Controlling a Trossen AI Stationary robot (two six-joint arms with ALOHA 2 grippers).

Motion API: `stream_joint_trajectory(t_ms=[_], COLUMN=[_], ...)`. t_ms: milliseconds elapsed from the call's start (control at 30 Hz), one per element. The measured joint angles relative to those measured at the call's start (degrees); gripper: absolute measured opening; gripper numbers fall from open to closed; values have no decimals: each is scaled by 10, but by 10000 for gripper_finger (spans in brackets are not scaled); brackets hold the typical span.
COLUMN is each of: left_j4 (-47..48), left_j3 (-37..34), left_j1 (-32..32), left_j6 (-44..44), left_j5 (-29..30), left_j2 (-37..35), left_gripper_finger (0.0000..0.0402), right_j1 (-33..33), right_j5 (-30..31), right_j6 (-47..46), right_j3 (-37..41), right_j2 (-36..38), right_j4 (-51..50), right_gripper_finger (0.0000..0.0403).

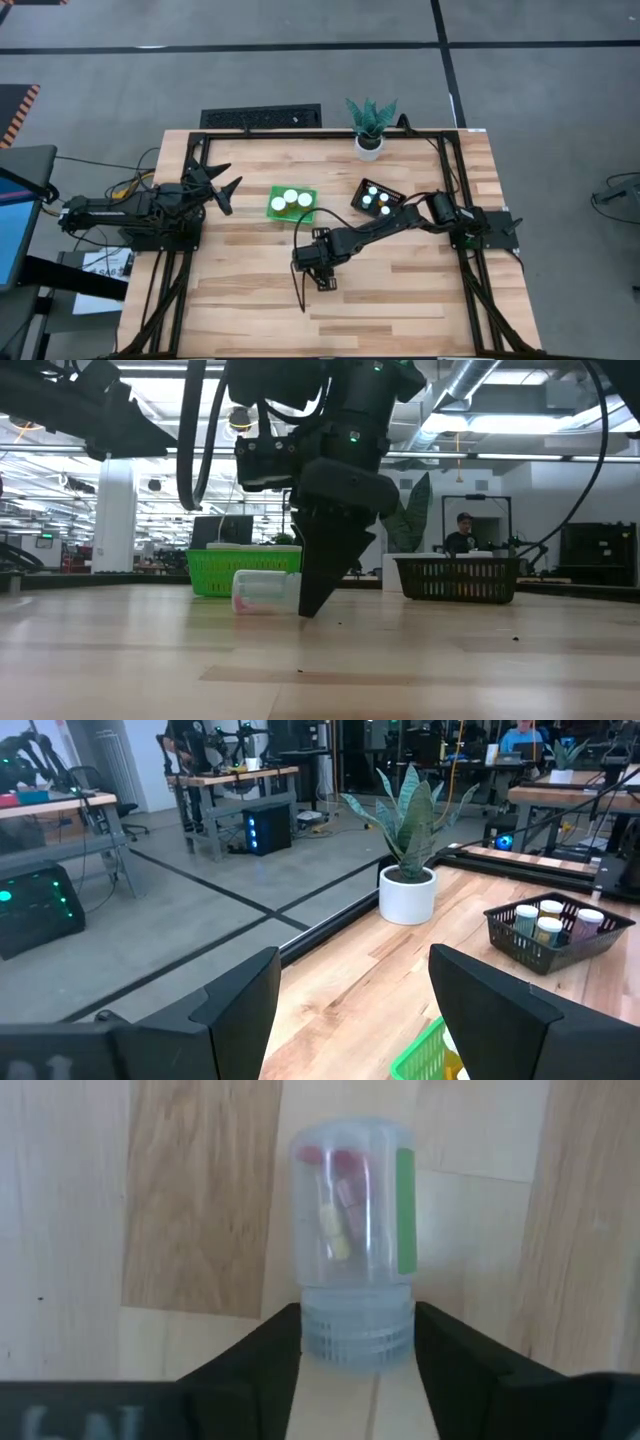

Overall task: Pick and place medicine bottles into bin by pill shape (circle, oval)
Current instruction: Put the transparent capsule bottle into the green basket

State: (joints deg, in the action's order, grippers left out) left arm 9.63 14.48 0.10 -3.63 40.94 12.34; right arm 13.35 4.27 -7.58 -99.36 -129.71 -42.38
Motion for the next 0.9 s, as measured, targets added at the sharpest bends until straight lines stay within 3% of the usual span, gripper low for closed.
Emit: stream_joint_trajectory(t_ms=[333,600,900], left_j4=[0,0,0], left_j3=[0,0,0], left_j1=[0,0,0], left_j6=[0,0,0], left_j5=[0,0,0], left_j2=[0,0,0], left_gripper_finger=[251,251,251], right_j1=[1,7,3], right_j5=[13,109,254], right_j6=[7,25,112], right_j3=[-15,-83,-164], right_j2=[4,6,6], right_j4=[-72,-235,-312], right_gripper_finger=[129,163,142])
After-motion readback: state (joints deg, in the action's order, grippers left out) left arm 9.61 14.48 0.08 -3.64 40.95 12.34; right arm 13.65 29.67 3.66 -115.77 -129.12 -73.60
